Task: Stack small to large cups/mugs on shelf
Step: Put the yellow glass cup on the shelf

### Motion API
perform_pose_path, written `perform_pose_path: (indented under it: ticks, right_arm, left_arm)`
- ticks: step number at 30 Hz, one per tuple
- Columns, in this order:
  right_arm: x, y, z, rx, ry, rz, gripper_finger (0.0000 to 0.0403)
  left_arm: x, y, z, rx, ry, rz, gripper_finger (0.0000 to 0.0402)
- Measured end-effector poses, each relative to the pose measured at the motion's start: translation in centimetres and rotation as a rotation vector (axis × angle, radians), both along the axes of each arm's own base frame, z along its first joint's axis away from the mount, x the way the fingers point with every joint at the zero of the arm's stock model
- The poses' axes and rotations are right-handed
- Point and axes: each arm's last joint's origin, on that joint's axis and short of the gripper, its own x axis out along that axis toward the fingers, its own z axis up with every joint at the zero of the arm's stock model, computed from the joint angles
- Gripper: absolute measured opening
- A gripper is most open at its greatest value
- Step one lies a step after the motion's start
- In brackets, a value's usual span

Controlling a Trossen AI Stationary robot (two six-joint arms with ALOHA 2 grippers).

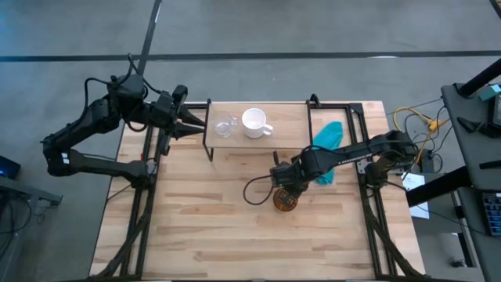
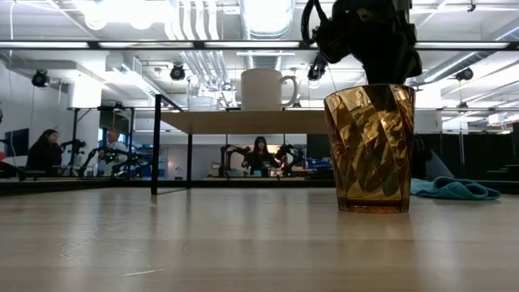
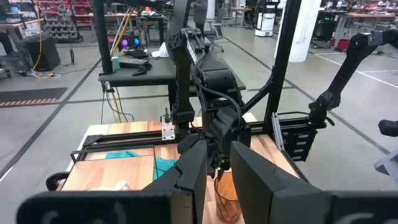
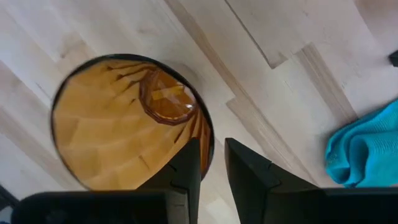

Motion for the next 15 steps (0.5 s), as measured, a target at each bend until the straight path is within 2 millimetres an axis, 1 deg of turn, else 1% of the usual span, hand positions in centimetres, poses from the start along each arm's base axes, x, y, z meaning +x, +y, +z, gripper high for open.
perform_pose_path:
  ticks: [4, 11, 15]
  right_arm:
    - [0.0, 0.0, -0.7, 0.001, -0.005, 0.000, 0.0068]
    - [0.3, -0.1, -0.8, -0.009, -0.042, -0.002, 0.0067]
    - [0.1, -0.2, -1.2, -0.020, -0.025, -0.003, 0.0064]
  left_arm:
    - [0.0, 0.0, 0.0, 0.001, -0.004, 0.000, 0.0059]
    - [0.0, 0.0, 0.3, 0.010, -0.028, 0.000, 0.0059]
    - [0.0, 0.0, 0.3, 0.010, -0.029, 0.000, 0.0059]
